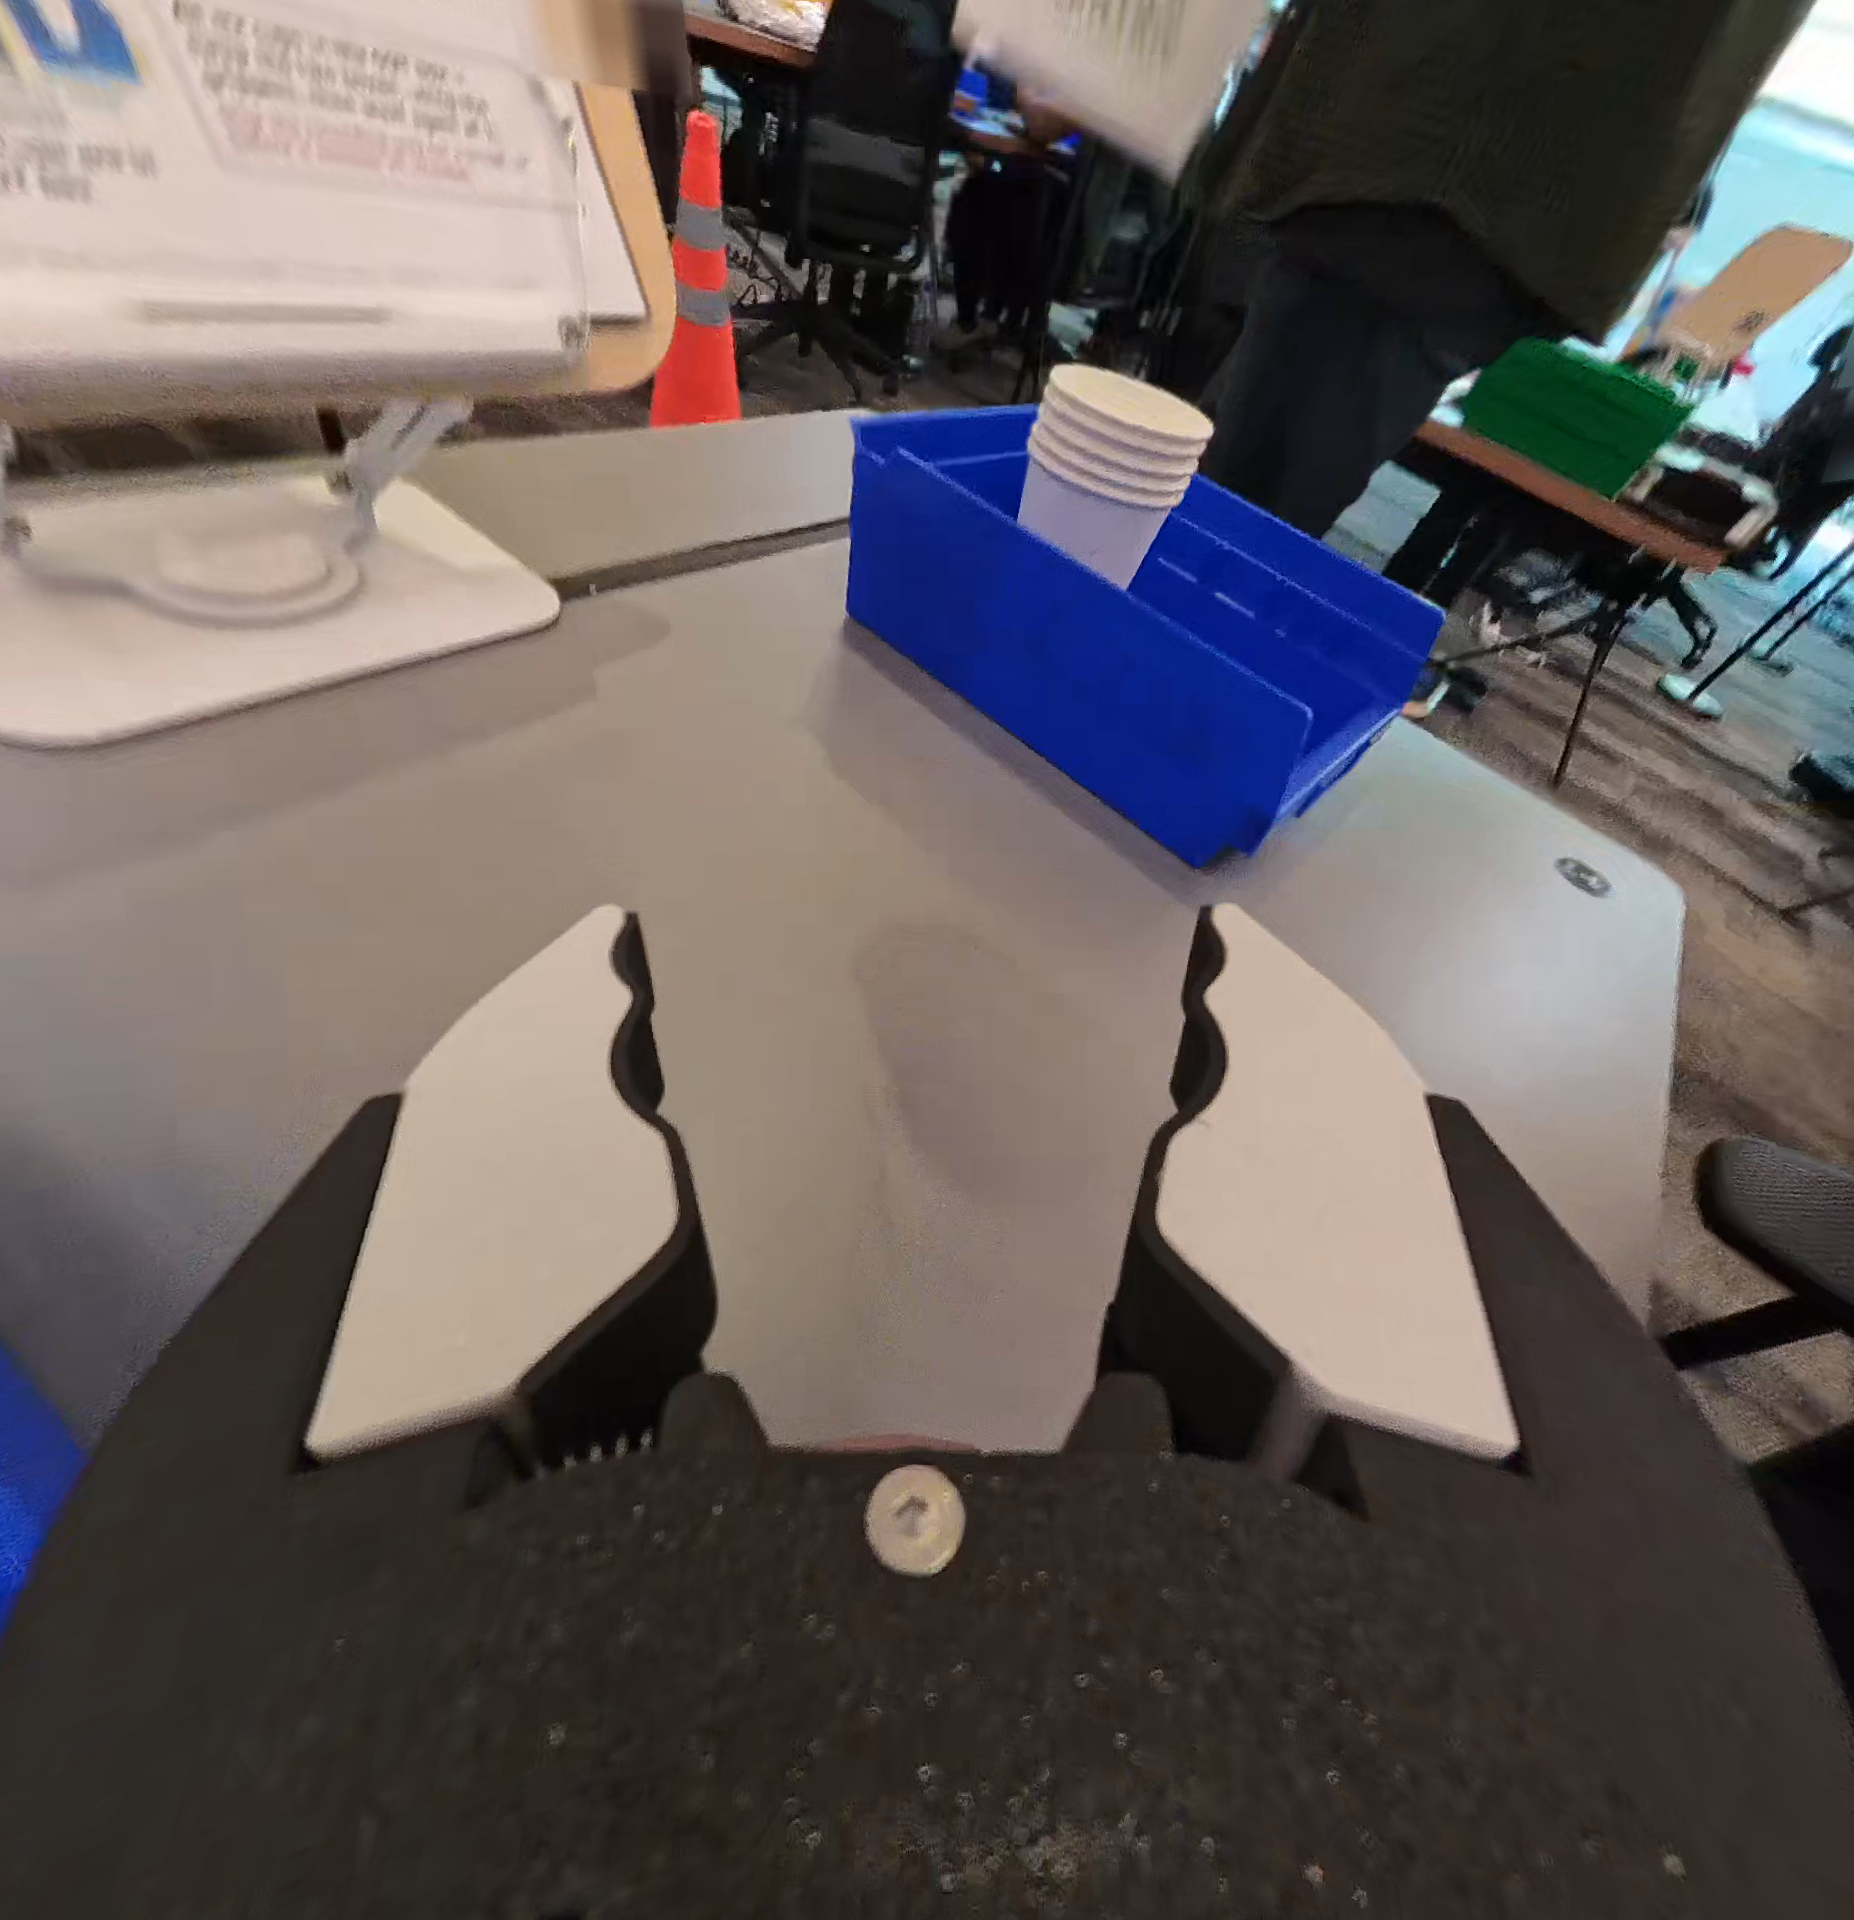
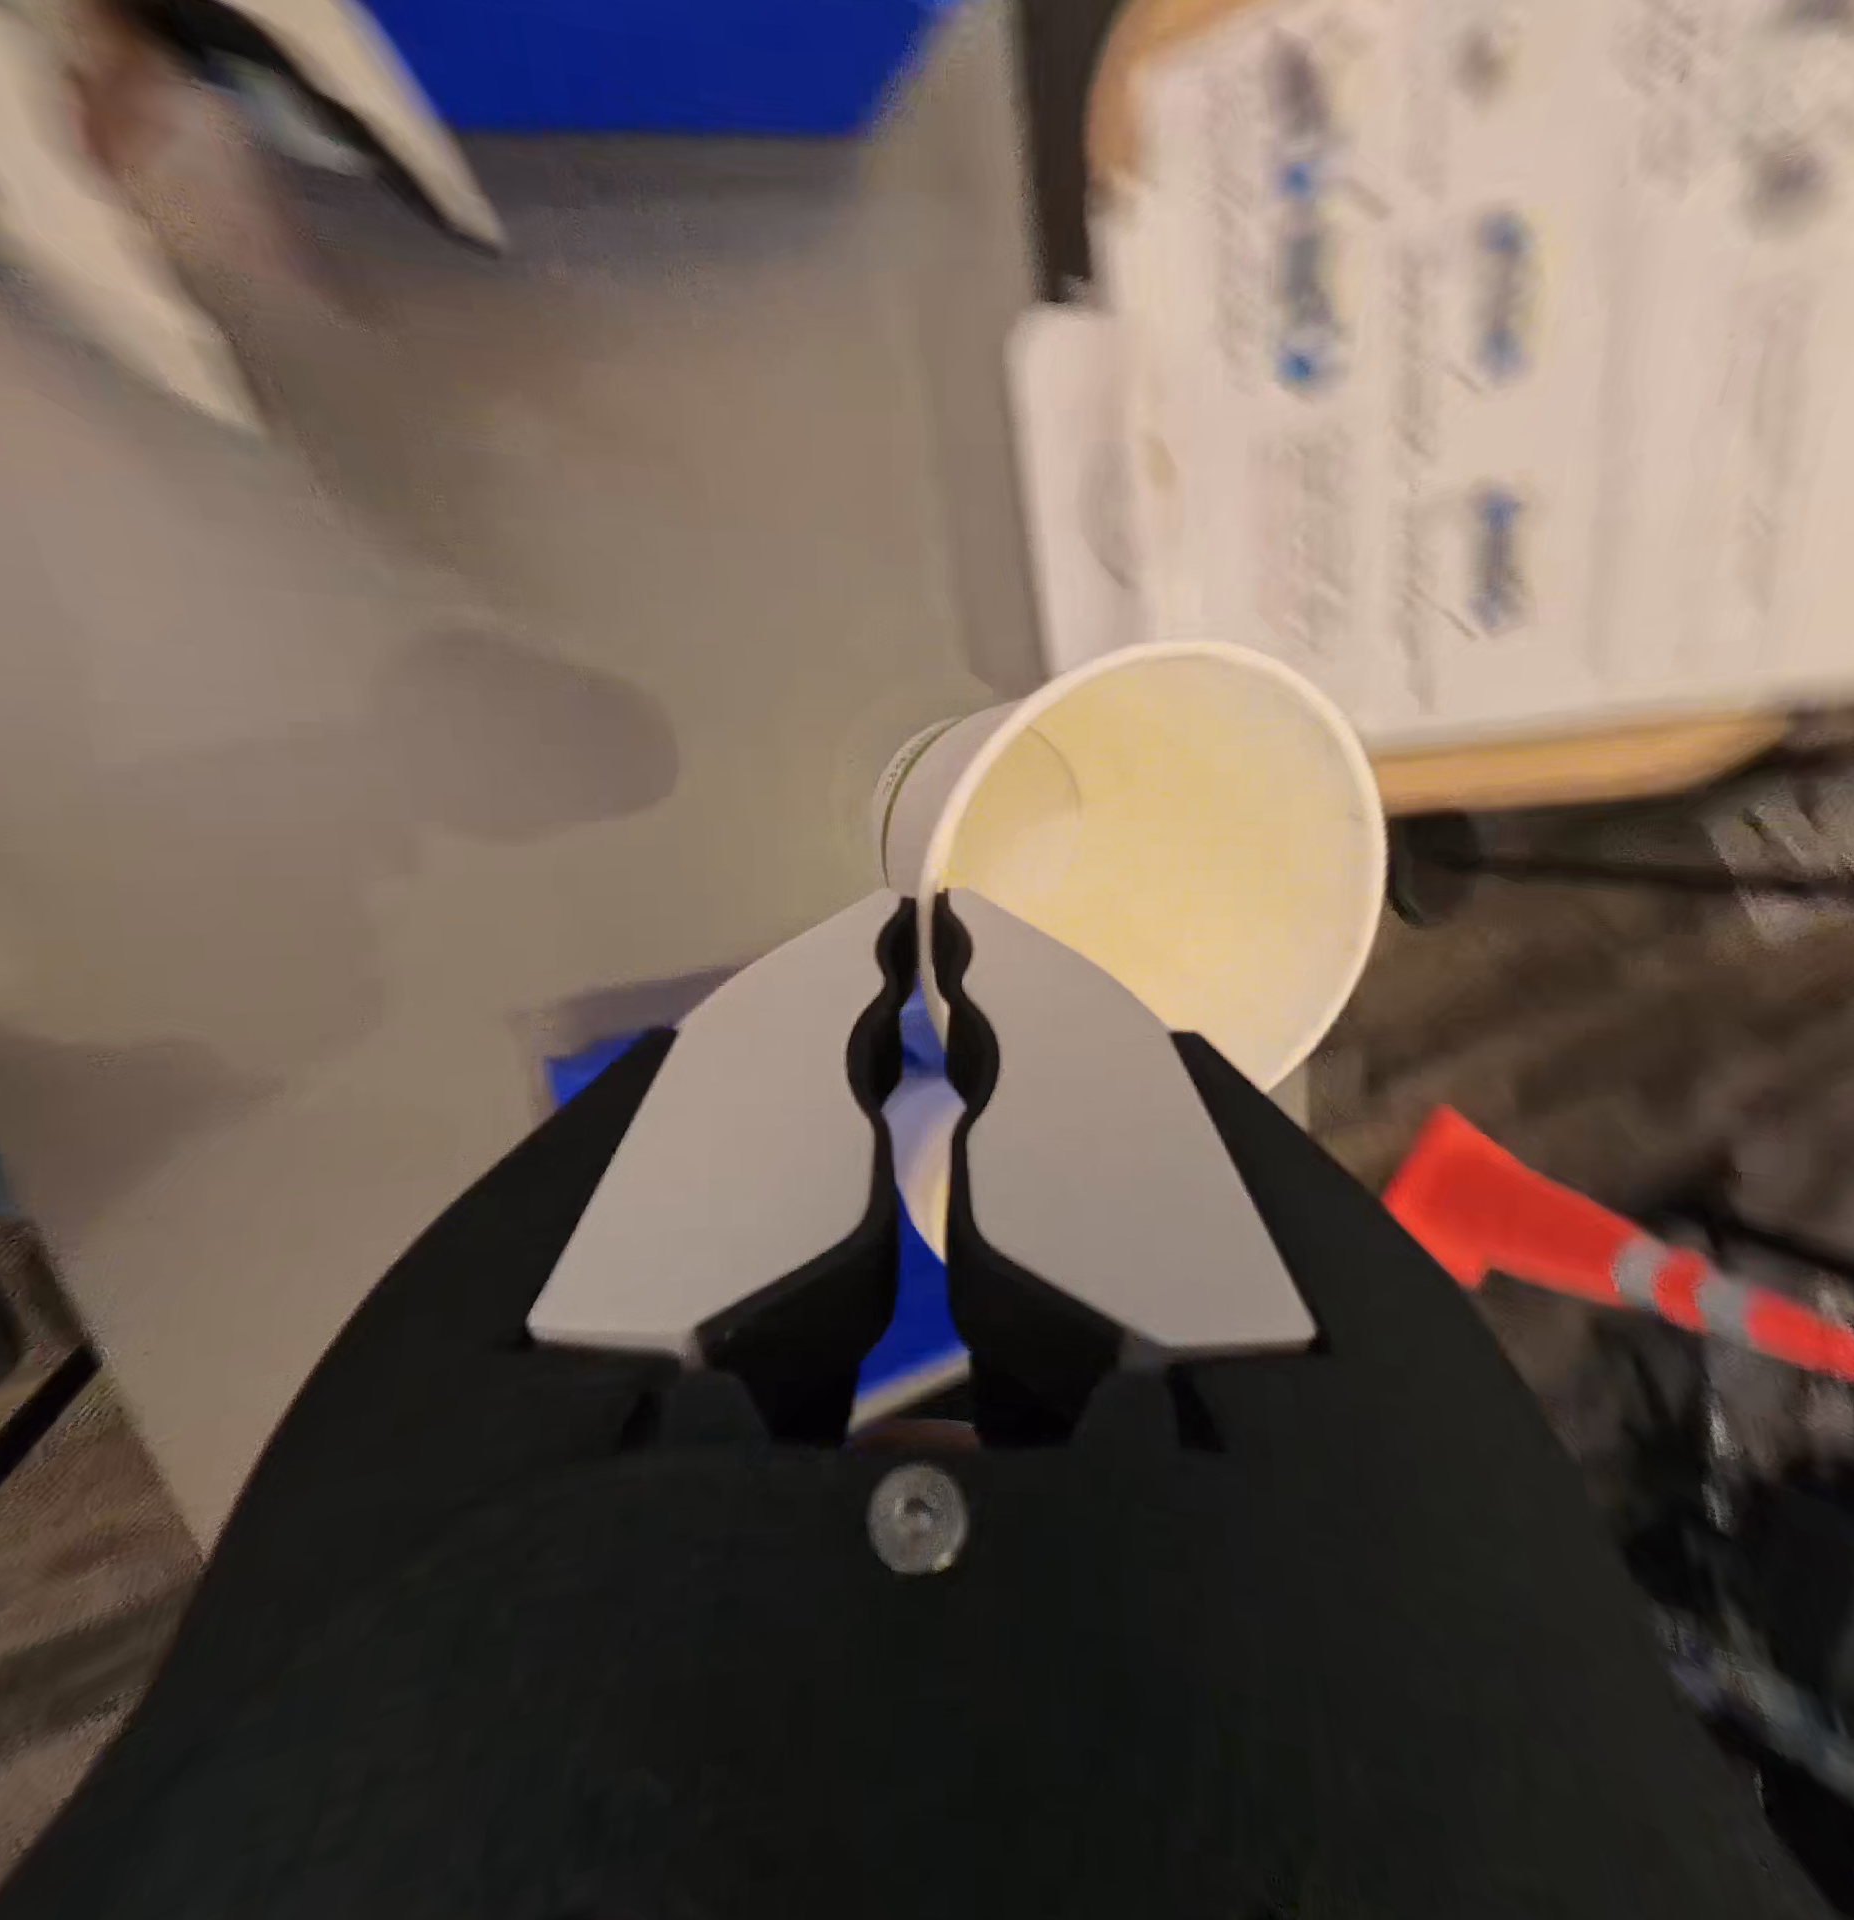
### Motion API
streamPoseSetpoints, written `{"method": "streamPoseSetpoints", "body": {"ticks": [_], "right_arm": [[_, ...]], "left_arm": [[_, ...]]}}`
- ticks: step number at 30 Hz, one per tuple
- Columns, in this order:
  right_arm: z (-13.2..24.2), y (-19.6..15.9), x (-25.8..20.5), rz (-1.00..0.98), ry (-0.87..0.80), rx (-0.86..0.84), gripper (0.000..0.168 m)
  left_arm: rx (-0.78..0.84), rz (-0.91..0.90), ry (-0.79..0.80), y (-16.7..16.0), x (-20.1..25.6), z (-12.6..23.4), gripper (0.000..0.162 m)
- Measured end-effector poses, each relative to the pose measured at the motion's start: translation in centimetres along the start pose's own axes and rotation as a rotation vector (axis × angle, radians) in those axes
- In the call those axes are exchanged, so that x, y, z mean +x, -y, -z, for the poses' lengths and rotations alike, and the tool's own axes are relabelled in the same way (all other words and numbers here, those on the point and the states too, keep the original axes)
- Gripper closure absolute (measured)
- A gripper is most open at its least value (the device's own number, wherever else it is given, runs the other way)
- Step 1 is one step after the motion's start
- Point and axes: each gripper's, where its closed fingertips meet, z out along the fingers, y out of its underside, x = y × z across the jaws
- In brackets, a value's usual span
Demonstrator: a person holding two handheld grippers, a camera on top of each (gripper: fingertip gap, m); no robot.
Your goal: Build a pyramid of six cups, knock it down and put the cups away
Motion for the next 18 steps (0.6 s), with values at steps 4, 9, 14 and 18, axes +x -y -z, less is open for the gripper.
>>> {"method": "streamPoseSetpoints", "body": {"ticks": [4,9,14,18], "right_arm": [[2.0,-9.2,6.2,-0.231,-0.104,-0.081,0.166],[-1.8,-17.1,6.5,-0.442,0.041,-0.098,0.166],[-7.6,-20.8,4.6,-0.477,0.122,-0.17,0.166],[-11.7,-22.2,2.3,-0.502,0.231,-0.231,0.166]], "left_arm": [[-0.007,0.129,-0.023,-4.9,1.9,2.0,0.073],[-0.067,0.184,-0.075,-7.8,4.1,3.0,0.074],[-0.066,0.078,0.005,-7.7,3.5,2.9,0.074],[-0.09,0.042,0.02,-8.2,3.7,2.6,0.074]]}}
